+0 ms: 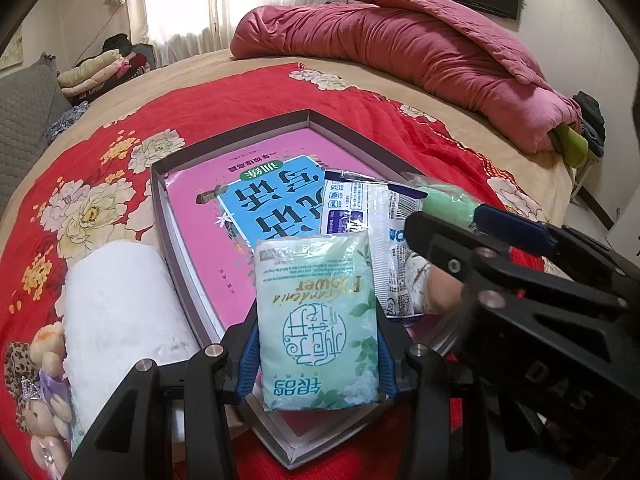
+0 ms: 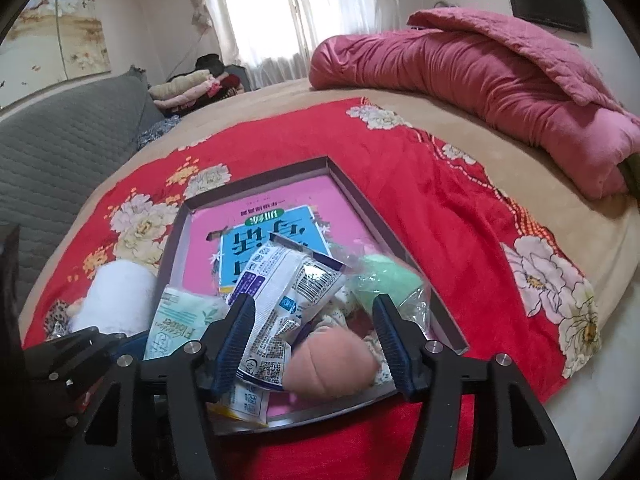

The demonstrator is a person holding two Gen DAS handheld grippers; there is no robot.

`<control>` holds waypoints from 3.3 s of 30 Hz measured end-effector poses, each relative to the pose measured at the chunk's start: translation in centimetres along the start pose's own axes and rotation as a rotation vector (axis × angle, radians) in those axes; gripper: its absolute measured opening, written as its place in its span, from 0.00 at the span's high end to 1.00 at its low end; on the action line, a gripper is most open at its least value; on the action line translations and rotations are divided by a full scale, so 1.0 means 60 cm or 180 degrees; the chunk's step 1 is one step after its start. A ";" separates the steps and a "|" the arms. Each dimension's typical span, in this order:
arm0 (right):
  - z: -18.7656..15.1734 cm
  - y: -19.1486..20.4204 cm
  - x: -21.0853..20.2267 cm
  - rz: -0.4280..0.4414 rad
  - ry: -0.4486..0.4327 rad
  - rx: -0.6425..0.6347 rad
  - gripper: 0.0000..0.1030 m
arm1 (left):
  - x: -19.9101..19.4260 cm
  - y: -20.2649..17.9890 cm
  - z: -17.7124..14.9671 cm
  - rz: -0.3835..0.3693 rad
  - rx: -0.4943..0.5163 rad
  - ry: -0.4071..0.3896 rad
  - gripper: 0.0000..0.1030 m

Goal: Organize soft objects
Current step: 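Open the right gripper to drop the peach sponge in the tray while the left gripper lowers the tissue pack, then move both open grippers from the tray over to the teddy bears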

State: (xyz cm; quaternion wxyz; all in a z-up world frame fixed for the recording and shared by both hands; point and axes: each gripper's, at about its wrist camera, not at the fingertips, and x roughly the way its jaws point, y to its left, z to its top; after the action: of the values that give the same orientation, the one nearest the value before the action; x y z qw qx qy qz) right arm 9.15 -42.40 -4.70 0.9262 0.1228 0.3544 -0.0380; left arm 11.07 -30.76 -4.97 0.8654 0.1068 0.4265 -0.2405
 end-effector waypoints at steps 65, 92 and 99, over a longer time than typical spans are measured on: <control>0.005 -0.054 -0.066 -0.0389 -0.0413 0.0347 0.30 | -0.028 0.017 0.028 -0.0016 -0.0104 -0.0089 0.37; -0.001 -0.052 -0.054 -0.0427 -0.0292 0.0297 0.29 | -0.080 0.061 0.015 -0.0092 -0.0354 -0.0110 0.36; 0.007 -0.034 -0.071 -0.0407 -0.0359 0.0233 0.29 | -0.111 0.066 0.005 -0.0072 -0.0353 -0.0154 0.36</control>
State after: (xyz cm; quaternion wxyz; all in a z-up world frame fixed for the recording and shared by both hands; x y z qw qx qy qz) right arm 5.93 -44.53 -1.99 0.9353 0.1313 0.3072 -0.1169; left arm 9.80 -25.30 0.38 0.8772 0.0481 0.4193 -0.2287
